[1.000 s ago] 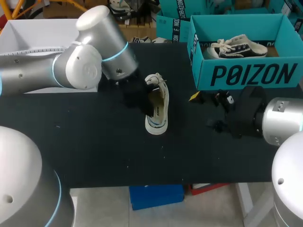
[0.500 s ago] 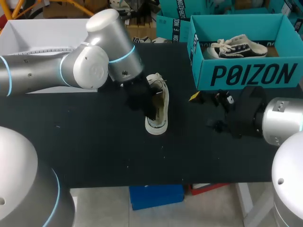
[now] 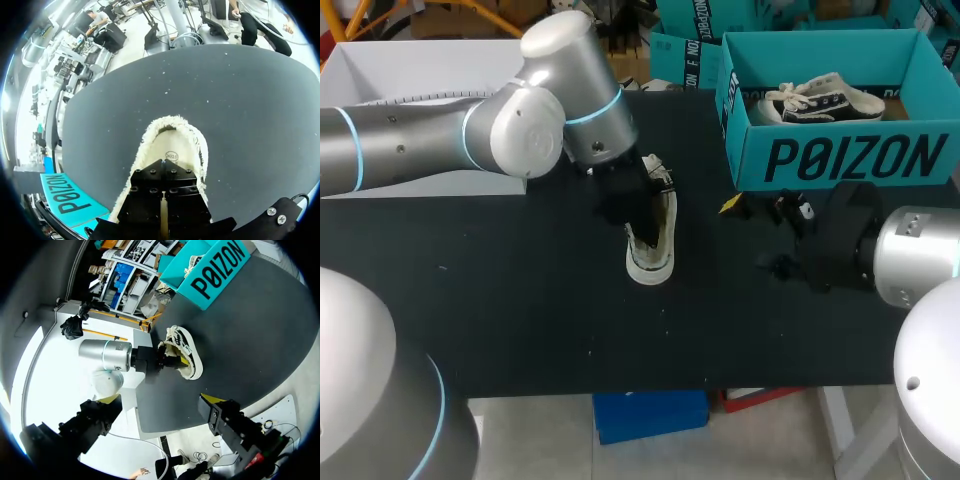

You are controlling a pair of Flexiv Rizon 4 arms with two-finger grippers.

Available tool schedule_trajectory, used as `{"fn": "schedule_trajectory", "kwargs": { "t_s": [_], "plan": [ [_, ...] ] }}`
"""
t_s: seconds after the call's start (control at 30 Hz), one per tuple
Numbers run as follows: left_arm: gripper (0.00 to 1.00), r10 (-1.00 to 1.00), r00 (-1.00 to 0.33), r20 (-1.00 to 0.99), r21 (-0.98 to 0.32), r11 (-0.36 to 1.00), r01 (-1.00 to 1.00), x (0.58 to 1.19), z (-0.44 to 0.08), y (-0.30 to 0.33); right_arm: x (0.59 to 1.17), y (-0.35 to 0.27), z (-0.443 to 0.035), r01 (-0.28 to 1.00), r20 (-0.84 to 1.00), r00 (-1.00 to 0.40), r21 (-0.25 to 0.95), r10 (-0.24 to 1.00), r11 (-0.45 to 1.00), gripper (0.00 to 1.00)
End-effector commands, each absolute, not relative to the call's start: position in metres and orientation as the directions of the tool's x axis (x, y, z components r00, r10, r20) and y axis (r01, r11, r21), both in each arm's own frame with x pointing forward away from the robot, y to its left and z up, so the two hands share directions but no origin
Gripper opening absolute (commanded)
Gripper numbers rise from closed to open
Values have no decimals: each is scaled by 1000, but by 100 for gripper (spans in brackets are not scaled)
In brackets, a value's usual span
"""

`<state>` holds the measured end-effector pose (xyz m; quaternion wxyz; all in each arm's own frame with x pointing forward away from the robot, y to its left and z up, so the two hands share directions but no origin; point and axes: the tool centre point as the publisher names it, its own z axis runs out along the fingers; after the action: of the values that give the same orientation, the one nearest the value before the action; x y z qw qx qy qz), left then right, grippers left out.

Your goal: Take the shoe out of the shoebox, open the shoe tongue, remove and reinsert the insole, then place the shoe into the shoebox

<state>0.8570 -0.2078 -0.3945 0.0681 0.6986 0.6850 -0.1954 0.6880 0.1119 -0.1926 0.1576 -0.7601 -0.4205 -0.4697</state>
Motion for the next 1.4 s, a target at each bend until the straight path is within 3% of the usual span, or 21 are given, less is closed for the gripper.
{"fn": "schedule_trajectory", "kwargs": {
  "t_s": [0.03, 0.2, 0.33, 0.4, 0.8, 0.93, 1.0, 1.1, 1.4],
  "plan": [
    [0, 934, -11, -356, -148, -45, 988, 850, -371, -196, 685, 105, -196, 826, 856, 207, 107, 474, -554, 100],
    [18, 939, -11, -344, -128, -36, 991, 847, -349, -186, 685, 105, -196, 826, 856, 207, 107, 474, -554, 100],
    [22, 945, -16, -327, -108, -20, 994, 847, -338, -178, 685, 105, -196, 826, 856, 207, 107, 474, -554, 100],
    [29, 946, -23, -322, -102, -10, 995, 847, -335, -173, 685, 105, -196, 826, 856, 207, 107, 474, -554, 100],
    [38, 940, -87, -329, -73, 66, 995, 851, -327, -153, 685, 105, -196, 826, 856, 207, 107, 474, -554, 100],
    [38, 917, -112, -382, -76, 90, 993, 851, -322, -151, 685, 105, -196, 826, 856, 207, 107, 474, -554, 100],
    [32, 904, -129, -408, -81, 105, 991, 853, -320, -149, 685, 105, -196, 826, 856, 207, 107, 474, -554, 100],
    [0, 880, -156, -448, -80, 135, 988, 859, -318, -146, 685, 105, -196, 826, 856, 207, 107, 474, -554, 100],
    [0, 748, -325, -579, -98, 332, 938, 893, -313, -144, 685, 105, -196, 826, 856, 207, 107, 474, -554, 100]
  ]
}}
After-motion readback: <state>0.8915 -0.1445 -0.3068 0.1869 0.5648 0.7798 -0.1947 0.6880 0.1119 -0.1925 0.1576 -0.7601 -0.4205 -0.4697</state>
